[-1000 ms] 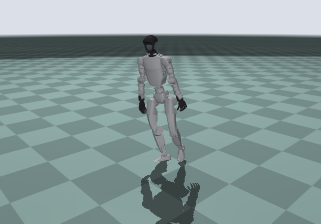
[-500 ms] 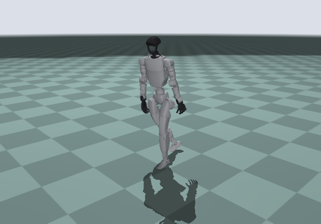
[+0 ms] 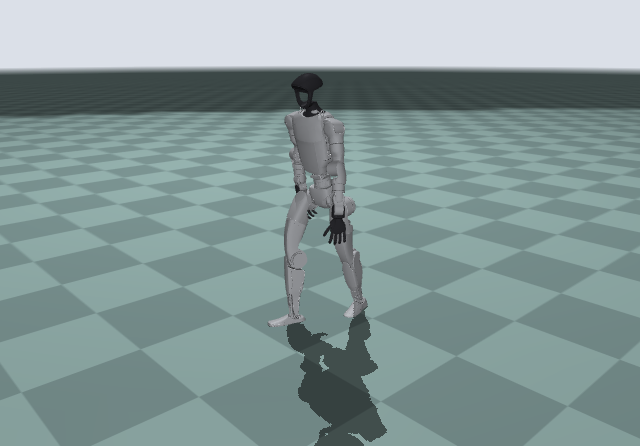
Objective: Walk run
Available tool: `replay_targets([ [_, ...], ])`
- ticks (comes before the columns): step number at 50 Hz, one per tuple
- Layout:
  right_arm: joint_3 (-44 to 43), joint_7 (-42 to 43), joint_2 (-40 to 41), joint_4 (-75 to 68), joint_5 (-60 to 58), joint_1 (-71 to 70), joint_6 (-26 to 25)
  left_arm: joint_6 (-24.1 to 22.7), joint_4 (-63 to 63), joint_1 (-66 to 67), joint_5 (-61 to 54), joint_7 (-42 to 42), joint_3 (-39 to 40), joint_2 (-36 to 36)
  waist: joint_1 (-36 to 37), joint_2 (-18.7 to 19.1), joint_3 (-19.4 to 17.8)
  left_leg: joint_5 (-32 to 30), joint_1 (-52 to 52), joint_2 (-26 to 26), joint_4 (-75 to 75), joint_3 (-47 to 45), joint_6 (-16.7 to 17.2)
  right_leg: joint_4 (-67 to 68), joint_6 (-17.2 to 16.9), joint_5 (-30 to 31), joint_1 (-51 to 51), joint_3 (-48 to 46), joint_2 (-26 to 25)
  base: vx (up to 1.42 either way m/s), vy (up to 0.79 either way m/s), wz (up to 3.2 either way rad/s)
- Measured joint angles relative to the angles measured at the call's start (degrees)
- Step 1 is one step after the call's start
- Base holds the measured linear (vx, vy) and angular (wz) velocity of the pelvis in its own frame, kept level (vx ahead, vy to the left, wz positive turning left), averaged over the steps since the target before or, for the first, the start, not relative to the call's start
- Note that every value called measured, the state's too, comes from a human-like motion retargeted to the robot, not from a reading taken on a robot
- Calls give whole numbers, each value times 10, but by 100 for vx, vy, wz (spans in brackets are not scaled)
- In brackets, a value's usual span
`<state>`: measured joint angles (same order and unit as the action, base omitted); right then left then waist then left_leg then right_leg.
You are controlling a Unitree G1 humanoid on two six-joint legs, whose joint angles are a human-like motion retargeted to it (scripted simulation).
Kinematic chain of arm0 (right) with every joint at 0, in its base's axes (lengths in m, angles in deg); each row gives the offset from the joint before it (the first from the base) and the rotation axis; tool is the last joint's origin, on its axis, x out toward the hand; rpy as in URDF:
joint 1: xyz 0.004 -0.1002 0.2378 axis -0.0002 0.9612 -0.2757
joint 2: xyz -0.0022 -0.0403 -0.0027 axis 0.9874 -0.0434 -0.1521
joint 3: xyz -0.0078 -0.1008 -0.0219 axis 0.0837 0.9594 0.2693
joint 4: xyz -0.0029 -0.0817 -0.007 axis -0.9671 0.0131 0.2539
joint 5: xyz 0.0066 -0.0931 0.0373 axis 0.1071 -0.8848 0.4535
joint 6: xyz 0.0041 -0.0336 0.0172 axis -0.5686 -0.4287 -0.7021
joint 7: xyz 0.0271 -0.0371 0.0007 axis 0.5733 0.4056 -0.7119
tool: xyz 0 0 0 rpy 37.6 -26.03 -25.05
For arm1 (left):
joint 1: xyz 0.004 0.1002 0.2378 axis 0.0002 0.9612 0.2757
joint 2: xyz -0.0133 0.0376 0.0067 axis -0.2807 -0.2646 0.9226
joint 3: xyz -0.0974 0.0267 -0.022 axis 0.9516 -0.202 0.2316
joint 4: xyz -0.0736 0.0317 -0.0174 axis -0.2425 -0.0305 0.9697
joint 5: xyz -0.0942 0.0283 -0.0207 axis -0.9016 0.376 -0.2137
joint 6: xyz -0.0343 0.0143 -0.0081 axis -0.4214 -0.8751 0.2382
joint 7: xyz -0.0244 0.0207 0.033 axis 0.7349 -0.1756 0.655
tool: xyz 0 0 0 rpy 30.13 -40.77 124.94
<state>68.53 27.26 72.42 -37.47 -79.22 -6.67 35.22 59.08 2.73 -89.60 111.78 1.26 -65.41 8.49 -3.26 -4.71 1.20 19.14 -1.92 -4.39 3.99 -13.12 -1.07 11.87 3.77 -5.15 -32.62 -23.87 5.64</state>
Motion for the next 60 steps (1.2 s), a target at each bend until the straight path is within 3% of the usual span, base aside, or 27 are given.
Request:
replay_targets([
  [3,-1,-2,-5,-10,0,2,-1,1,11,17,18,-7,1,10,0,3,12,10,-27,0,6,-5,11,41,10,19,21,-54,26,71,-15,15],
  [5,-7,-1,-9,-23,0,1,0,7,26,35,34,-7,-2,18,7,6,15,-4,-51,-2,14,-4,19,81,23,10,26,-27,23,81,-14,21],
  [9,-8,0,-18,-53,11,-6,-3,1,75,74,63,48,11,39,14,8,31,-116,-67,10,84,-33,41,82,27,-28,84,-13,28,82,-12,25],
  [11,-7,-3,-23,-62,18,-12,0,11,96,89,72,71,17,45,28,-7,36,-187,-53,13,153,-56,44,58,25,-35,127,-31,46,76,-14,18],
  [13,-5,-6,-25,-63,21,-19,4,19,102,100,79,75,19,50,41,-31,35,-216,-20,15,247,-81,43,42,18,-43,158,-26,68,54,-10,39],
  [17,23,4,-34,-55,21,-45,14,18,87,117,74,74,27,47,53,-61,23,-176,54,67,379,-164,6,12,6,-57,213,-58,93,50,-16,42],
  [22,50,14,-41,-54,1,-100,10,-23,86,136,43,125,64,57,88,-44,12,-142,168,92,364,-177,5,-39,0,-60,264,-80,45,39,-13,-14],
  [26,61,8,-41,-37,-9,-134,13,-74,100,148,7,152,83,68,114,-19,0,-119,238,76,250,-139,5,-71,-6,-70,305,-82,-3,42,-9,-27],
  [30,73,5,-38,-19,-8,-156,23,-60,112,149,6,146,91,79,141,-8,-12,-107,295,46,144,-84,7,-96,-18,-82,345,-75,-32,42,-4,-40],
  [35,84,-6,-31,-14,-10,-160,26,-46,117,149,51,130,74,73,159,-21,-12,-108,336,25,92,-61,0,-108,-41,-102,381,-67,-35,54,-1,-28],
  [40,91,-18,-30,-22,-24,-130,19,-14,126,138,82,121,66,59,176,-24,0,-150,334,38,145,-50,-3,-96,-74,-99,410,-42,-42,63,4,-33],
  [45,84,-12,-27,-32,-40,-72,11,4,127,124,47,98,72,48,187,-37,14,-98,312,45,186,-30,-20,-41,-100,7,417,-11,-20,79,9,-46],
  [50,72,-13,-26,-27,-52,-20,7,13,111,114,4,68,73,40,163,12,29,-62,234,89,151,-17,-24,133,-44,170,367,-22,-21,64,9,-49],
  [52,70,-10,-28,-25,-48,-11,11,17,101,104,-2,48,62,27,152,28,30,-46,209,107,141,-25,-25,239,-23,149,318,-37,-3,51,7,-72],
  [55,55,-12,-29,-27,-43,-6,6,22,94,79,2,33,33,2,127,30,26,-40,174,94,108,-33,-31,343,-16,104,228,-43,31,53,4,-17],
  [60,35,-14,-30,-30,-26,1,-4,25,81,38,22,38,2,-22,70,20,20,-36,120,50,53,-25,-32,273,-39,34,123,-66,39,44,3,34],
])
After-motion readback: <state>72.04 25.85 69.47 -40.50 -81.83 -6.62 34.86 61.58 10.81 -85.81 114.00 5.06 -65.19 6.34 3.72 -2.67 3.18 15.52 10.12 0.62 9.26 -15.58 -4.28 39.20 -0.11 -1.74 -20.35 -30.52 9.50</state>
